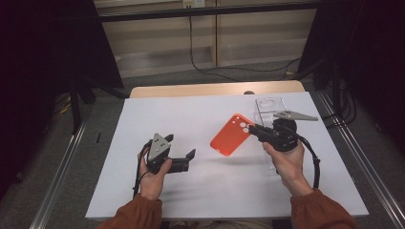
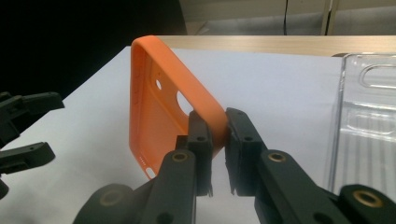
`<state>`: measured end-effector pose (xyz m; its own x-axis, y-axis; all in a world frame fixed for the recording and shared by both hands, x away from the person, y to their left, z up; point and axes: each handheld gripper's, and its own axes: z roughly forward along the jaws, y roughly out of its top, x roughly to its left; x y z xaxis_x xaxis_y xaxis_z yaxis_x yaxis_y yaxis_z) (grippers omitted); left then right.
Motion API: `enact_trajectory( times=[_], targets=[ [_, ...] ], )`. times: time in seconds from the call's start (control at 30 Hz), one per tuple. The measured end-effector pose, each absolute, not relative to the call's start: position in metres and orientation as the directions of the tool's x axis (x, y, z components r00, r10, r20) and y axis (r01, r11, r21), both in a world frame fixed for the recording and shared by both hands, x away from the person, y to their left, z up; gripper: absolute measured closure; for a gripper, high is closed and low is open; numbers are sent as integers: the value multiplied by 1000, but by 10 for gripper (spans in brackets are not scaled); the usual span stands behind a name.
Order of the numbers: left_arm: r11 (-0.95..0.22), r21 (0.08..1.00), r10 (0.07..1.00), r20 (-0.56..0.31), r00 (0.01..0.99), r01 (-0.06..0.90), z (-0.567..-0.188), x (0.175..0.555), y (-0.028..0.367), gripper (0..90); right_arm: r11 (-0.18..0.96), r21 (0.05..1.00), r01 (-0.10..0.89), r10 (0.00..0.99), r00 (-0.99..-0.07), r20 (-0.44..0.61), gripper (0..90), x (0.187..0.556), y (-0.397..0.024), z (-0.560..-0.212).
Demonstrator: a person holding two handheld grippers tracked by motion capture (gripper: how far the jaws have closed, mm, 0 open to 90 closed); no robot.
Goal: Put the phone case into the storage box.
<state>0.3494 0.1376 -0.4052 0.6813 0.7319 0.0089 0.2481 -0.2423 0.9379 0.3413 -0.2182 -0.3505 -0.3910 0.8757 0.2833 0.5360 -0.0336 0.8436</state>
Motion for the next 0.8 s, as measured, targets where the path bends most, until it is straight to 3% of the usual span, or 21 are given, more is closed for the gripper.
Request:
enact_trajectory(
  times=[0.3,0.67,0.8],
  targets=[
    [-208,949,728,-11,686,236,-407,345,158,51,-15,861,509,890,-386,244,805,343,-227,-347],
    [-213,958,769,45,637,190,-408,336,182,37,-11,874,486,906,-364,214,805,345,-239,-336],
    [-181,959,776,4,631,218,-413,334,192,37,-5,878,479,913,-356,200,805,346,-243,-332]
  ],
)
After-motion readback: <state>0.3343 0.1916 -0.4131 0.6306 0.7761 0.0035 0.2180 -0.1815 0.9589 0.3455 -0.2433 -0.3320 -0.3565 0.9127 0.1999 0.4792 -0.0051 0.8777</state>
